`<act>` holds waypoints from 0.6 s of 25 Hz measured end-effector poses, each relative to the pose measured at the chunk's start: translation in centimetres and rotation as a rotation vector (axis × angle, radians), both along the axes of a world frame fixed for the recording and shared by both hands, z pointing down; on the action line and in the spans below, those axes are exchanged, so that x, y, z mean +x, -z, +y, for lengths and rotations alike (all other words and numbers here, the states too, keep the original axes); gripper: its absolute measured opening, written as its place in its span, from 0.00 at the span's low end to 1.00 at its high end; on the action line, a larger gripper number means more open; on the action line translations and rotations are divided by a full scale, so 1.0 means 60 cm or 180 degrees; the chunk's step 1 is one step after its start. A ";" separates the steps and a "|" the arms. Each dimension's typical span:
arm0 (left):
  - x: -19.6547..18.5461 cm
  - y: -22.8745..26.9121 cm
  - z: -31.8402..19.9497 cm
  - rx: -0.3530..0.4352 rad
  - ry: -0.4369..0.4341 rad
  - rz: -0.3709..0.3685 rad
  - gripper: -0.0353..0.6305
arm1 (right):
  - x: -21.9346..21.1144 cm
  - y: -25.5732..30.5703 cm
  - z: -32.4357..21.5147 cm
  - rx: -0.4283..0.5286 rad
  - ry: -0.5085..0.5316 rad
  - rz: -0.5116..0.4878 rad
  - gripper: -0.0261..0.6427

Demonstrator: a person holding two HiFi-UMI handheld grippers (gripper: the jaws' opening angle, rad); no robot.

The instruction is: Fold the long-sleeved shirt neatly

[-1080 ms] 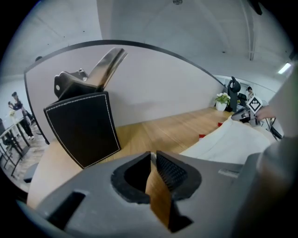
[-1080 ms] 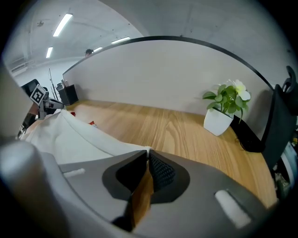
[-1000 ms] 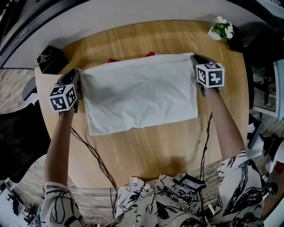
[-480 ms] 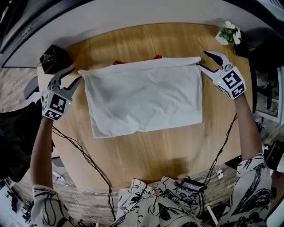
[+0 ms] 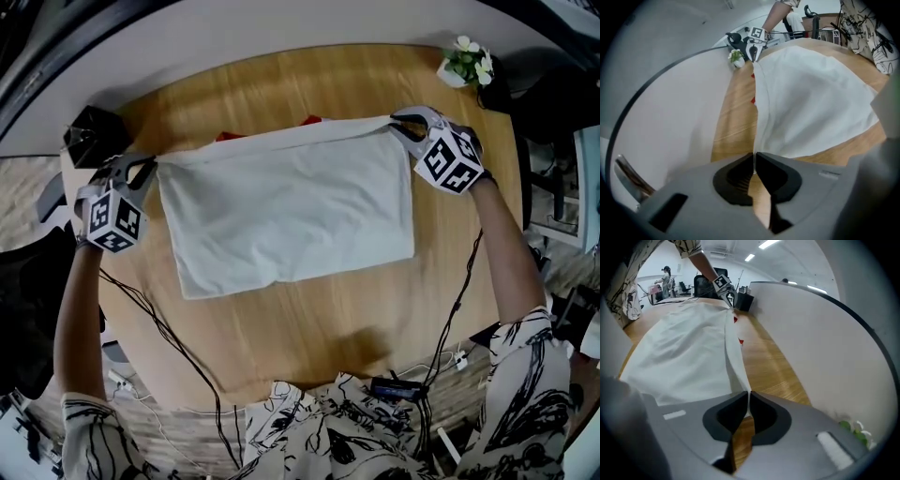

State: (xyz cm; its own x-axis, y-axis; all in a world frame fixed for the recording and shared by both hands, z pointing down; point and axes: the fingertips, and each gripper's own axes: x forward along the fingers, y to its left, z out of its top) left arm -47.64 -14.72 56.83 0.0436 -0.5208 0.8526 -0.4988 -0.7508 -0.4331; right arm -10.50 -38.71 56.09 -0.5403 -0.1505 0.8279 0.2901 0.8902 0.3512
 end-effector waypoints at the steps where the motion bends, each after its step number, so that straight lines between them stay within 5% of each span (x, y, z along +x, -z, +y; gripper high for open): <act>1: 0.001 0.004 -0.003 0.0053 0.0049 0.0024 0.09 | -0.001 0.003 -0.004 -0.0020 -0.0065 -0.0046 0.09; 4: -0.009 0.003 -0.012 0.0014 0.0380 0.0287 0.09 | -0.001 0.001 -0.019 -0.0200 -0.0303 -0.0121 0.08; 9: -0.040 0.000 -0.047 -0.0150 0.1465 0.1044 0.10 | -0.015 -0.009 -0.057 -0.0732 -0.1166 -0.0305 0.08; 15: -0.066 0.005 -0.064 -0.0012 0.2102 0.1330 0.28 | -0.017 -0.016 -0.085 -0.0779 -0.1791 -0.0457 0.22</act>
